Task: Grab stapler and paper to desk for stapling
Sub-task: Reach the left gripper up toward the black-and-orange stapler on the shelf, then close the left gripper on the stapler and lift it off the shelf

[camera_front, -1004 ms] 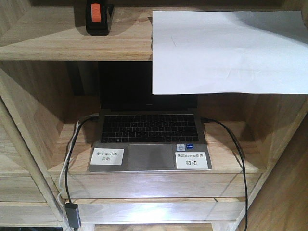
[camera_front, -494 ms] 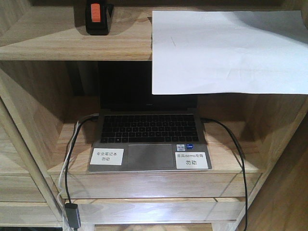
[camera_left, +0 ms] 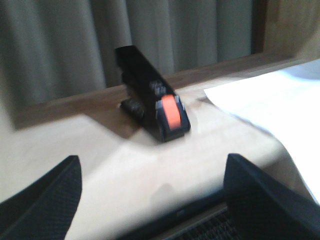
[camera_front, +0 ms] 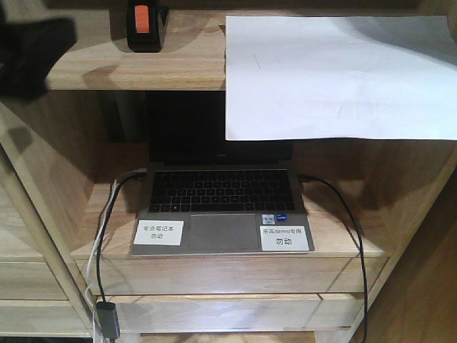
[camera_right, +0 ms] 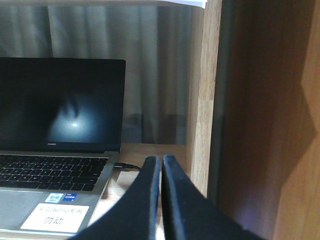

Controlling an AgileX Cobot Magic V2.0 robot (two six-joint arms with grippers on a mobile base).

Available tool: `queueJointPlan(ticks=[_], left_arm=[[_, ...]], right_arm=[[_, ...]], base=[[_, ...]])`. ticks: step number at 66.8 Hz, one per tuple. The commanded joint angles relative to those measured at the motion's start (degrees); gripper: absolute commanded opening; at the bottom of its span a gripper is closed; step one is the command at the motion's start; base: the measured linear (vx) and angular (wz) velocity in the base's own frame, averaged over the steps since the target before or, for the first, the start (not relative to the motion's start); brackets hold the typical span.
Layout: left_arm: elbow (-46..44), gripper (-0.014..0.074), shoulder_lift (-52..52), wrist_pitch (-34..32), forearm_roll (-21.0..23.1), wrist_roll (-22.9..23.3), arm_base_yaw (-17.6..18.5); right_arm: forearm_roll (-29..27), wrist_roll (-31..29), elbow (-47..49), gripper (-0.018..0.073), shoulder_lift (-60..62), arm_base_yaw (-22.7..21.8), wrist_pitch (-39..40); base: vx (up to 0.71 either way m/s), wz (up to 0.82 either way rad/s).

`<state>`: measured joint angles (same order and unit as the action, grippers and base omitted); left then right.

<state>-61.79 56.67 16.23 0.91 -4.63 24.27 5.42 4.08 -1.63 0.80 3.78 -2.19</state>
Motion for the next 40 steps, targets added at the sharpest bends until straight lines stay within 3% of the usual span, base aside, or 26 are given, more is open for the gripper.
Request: queueJointPlan(ticks=[1, 14, 24, 40], left_arm=[[-6.9, 0.0561, 3.8, -3.1, 0.4, 2.3, 0.3], [-20.2, 0.0584, 13.4, 2.4, 0.4, 4.6, 0.3], [-32.7, 0.0611, 21.4, 9.8, 0.5, 4.6, 0.3], [-50.2, 0.0611, 32.6, 21.6, 0.4, 9.0, 0.3]], right_arm=[[0.3, -0.1, -0.2, -0.0009, 0.6, -0.3, 4.2], [0.3, -0.1, -0.2, -0.0009, 0.6, -0.3, 4.2], [0.3, -0.1, -0.2, -0.0009, 0.6, -0.3, 4.2], [0.3, -0.1, -0.2, -0.0009, 0.6, -0.3, 4.2]], base=[[0.0, 0.0], [0.0, 0.0], [0.0, 0.0], [0.0, 0.0]])
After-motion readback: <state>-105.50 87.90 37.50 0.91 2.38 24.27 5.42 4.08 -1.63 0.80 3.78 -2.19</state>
